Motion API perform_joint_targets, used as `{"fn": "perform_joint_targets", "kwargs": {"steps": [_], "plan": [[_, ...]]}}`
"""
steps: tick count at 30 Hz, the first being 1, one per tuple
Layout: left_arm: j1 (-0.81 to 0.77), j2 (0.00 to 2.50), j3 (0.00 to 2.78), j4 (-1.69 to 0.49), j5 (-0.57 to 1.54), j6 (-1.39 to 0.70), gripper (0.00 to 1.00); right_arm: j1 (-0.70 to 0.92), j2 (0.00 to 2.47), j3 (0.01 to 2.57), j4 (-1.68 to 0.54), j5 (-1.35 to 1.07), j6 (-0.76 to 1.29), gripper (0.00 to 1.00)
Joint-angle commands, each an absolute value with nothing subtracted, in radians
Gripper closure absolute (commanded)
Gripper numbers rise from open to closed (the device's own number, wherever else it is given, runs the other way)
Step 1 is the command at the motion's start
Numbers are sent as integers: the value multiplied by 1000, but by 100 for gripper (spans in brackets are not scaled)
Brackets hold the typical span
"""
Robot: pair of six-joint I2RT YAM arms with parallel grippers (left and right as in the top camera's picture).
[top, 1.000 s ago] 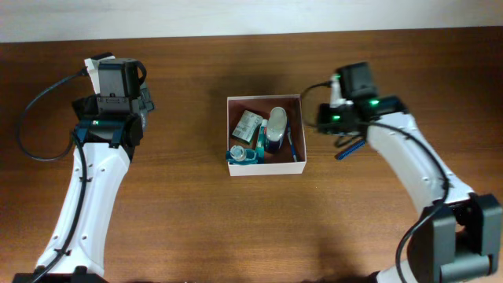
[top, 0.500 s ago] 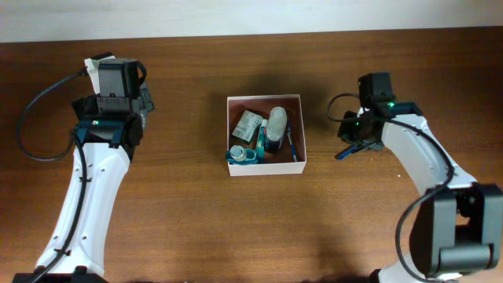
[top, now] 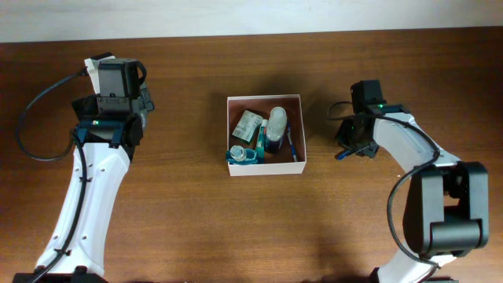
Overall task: Pack container
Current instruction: 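Move the right gripper right and grasp the blue razor, then carry the razor into the box and release it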
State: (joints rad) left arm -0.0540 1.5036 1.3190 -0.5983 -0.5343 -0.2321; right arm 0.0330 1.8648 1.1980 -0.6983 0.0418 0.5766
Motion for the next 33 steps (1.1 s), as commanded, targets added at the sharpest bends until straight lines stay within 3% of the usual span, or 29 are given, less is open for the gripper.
{"fn": "perform_joint_targets", "kwargs": {"steps": [1,12,20,25,33], "plan": [[-51,1510,1326,-596,-534,-235,0,26,1904,1187,-683,64,612,76],[-51,1510,1326,-596,-535,-235,1,26,1940,1187,-680,65,622,76],[-51,1510,1326,-596,-534,-235,0,26,1940,1187,-702,64,622,96],[-51,1510,1326,-596,-534,-235,1,26,1940,1188,-719,64,619,96],[-51,1510,1326,-596,-534,-235,1,29,1853,1281,-817,31,444,96]]}}
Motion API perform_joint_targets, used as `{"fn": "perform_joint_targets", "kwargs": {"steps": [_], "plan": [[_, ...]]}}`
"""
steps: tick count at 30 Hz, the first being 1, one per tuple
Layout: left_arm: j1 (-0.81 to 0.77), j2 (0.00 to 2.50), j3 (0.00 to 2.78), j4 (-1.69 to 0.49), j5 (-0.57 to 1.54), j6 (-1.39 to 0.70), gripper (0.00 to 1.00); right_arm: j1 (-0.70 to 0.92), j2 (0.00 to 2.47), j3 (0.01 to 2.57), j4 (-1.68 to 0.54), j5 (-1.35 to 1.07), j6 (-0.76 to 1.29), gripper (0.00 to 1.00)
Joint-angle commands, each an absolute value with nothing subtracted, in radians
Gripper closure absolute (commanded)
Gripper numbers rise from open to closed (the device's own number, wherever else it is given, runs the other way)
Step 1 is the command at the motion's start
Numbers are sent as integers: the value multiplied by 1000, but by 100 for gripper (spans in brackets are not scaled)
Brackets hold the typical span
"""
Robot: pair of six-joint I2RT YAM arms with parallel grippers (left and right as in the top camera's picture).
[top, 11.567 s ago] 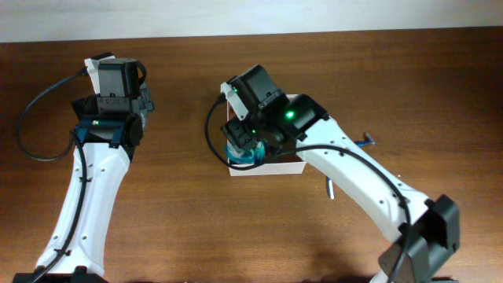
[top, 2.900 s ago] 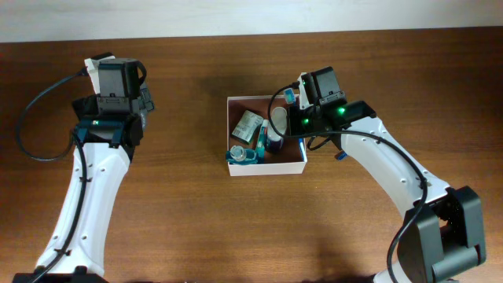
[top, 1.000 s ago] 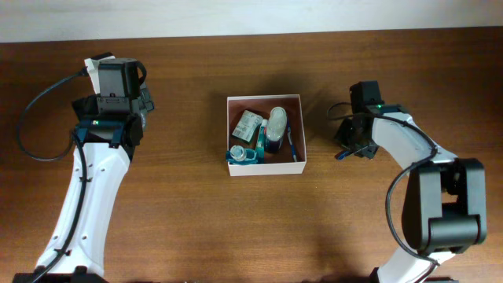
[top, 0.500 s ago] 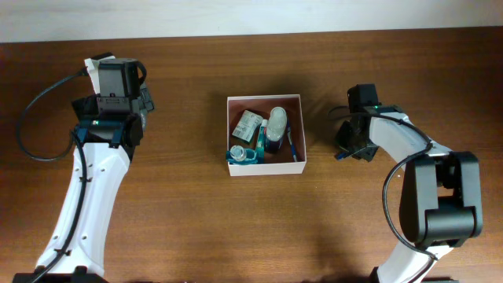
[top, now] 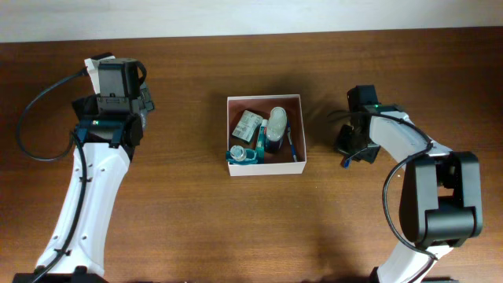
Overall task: Pack container
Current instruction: 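Carry the razor into the box and release it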
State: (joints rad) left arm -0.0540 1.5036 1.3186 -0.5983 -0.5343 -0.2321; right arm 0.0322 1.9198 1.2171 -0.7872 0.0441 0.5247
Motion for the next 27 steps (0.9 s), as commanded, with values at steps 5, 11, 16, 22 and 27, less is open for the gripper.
{"fn": "perform_joint_targets", "kwargs": {"steps": [5,11,16,22,27], "plan": [[-51,1510,1326,-596,-534,-235,1,73,1720,1371,-886,8,341,96],[-51,1510,1326,-596,-534,-235,1,165,1585,1376,-875,-11,318,96],[-51,1510,1326,-596,-535,-235,1,252,1584,1373,-854,-11,318,96],[-51,1510,1326,-596,-535,-235,0,337,1625,1373,-788,-11,318,96],[-51,1510,1326,-596,-535,-235,1,366,1645,1373,-774,-11,319,96]]}}
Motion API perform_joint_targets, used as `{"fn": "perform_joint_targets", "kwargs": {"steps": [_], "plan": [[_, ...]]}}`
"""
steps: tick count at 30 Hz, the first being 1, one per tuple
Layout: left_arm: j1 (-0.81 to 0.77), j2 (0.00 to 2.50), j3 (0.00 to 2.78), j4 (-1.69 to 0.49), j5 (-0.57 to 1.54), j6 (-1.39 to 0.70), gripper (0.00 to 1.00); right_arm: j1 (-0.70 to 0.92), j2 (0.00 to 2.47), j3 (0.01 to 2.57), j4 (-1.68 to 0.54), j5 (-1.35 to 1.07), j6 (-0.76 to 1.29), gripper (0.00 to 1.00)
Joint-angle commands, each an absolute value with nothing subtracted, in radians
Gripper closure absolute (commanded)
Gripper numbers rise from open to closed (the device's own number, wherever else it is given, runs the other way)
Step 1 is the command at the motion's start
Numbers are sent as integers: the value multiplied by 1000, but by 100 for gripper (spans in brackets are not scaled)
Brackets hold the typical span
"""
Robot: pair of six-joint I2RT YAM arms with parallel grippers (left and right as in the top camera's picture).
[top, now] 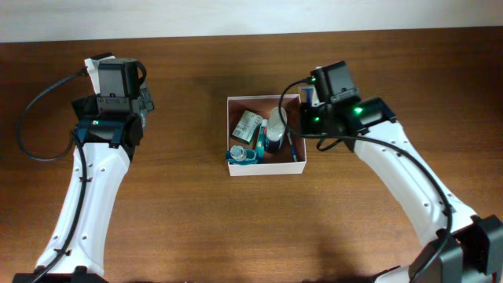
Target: Pack container
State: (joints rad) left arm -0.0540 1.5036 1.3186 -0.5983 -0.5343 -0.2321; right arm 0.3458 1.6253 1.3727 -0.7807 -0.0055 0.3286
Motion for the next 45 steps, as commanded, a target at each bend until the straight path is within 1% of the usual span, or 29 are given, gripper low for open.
{"fn": "perform_joint_targets", "kwargs": {"steps": [1,26,28,31,32,34,39,45], "plan": [[-51,1510,1326,-596,-534,-235,1,368,1650,1373,-773,-12,319,96],[-51,1510,1326,-596,-534,-235,1,392,1773,1373,-743,-49,321,96],[-51,1510,1326,-596,-534,-235,1,392,1773,1373,-743,-49,321,84],[-51,1510,1326,-596,-534,-235,1,392,1773,1373,-747,-49,321,50],[-51,1510,1326,-596,-534,-235,1,392,1773,1373,-748,-49,321,43],[-51,1510,1326,-596,-534,-235,0,392,1773,1373,-748,-49,317,40],[-51,1510,1326,-596,-535,-235,1,390,1747,1373,-771,-39,283,39],[-51,1510,1326,-596,-534,-235,1,368,1593,1373,-836,74,280,39]]}}
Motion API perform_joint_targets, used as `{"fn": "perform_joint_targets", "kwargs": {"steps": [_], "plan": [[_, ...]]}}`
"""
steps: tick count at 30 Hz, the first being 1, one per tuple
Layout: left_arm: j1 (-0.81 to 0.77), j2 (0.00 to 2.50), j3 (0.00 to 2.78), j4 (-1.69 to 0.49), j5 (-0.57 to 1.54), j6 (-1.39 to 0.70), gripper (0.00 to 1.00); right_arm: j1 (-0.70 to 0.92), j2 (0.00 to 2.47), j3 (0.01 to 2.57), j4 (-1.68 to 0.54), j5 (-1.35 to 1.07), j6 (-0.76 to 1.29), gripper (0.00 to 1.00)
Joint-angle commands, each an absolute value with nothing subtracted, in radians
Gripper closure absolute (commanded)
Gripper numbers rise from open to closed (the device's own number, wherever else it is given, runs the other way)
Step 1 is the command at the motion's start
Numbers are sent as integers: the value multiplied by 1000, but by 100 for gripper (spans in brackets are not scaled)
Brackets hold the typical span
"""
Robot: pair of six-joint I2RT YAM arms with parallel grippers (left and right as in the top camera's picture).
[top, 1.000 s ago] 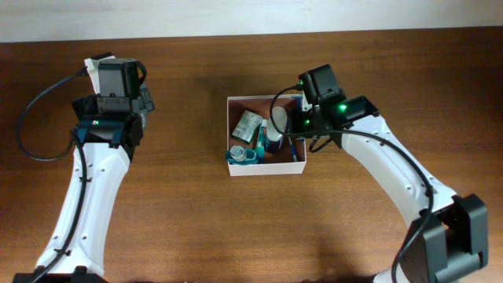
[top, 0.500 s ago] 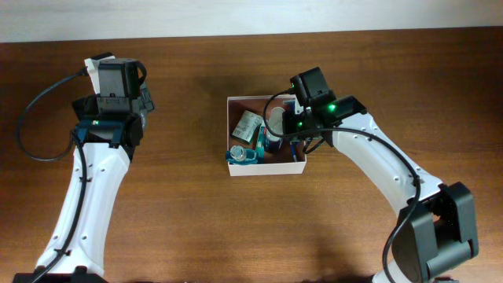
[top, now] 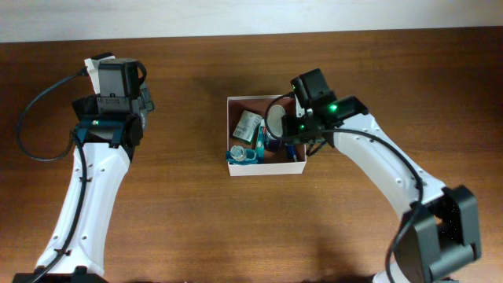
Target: Pack container
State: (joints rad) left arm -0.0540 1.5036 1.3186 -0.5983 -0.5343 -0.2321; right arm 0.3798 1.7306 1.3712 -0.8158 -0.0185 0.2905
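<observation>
The white open box [top: 299,167] sits mid-table. Inside lie a silvery packet [top: 249,123], a pale oval item [top: 277,120], a teal item [top: 240,155] and a blue bottle, partly covered. My right gripper [top: 293,139] reaches down into the box's right side; its wrist hides the fingers, so whether they are open or shut does not show, nor whether they hold anything. My left gripper [top: 142,104] hangs over the table far to the left, away from the box, its fingers mostly hidden under the wrist.
Dark wooden table [top: 196,228] all around the box. A pale wall strip runs along the far edge. A black cable loops off the left arm at the far left.
My right gripper has moved from above the box's back right corner, where a small blue and white thing showed at its tip, down into the box's right side. The left arm has not moved.
My right gripper was on the table to the right of the box at a small blue thing, and stayed there at the second moment. Then it was over the box's back right corner with that blue thing at its tip. Now it is inside the box.
</observation>
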Motion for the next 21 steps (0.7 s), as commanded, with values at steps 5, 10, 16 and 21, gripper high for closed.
{"fn": "perform_joint_targets", "kwargs": {"steps": [5,10,16,21], "plan": [[-51,1510,1326,-596,-535,-235,1,360,1369,1373,-912,254,268,39],[-51,1510,1326,-596,-534,-235,1,360,1102,1373,-930,315,266,39],[-51,1510,1326,-596,-534,-235,1,360,797,1373,-936,315,222,39],[-51,1510,1326,-596,-534,-235,1,360,585,1370,-957,299,167,39]]}}
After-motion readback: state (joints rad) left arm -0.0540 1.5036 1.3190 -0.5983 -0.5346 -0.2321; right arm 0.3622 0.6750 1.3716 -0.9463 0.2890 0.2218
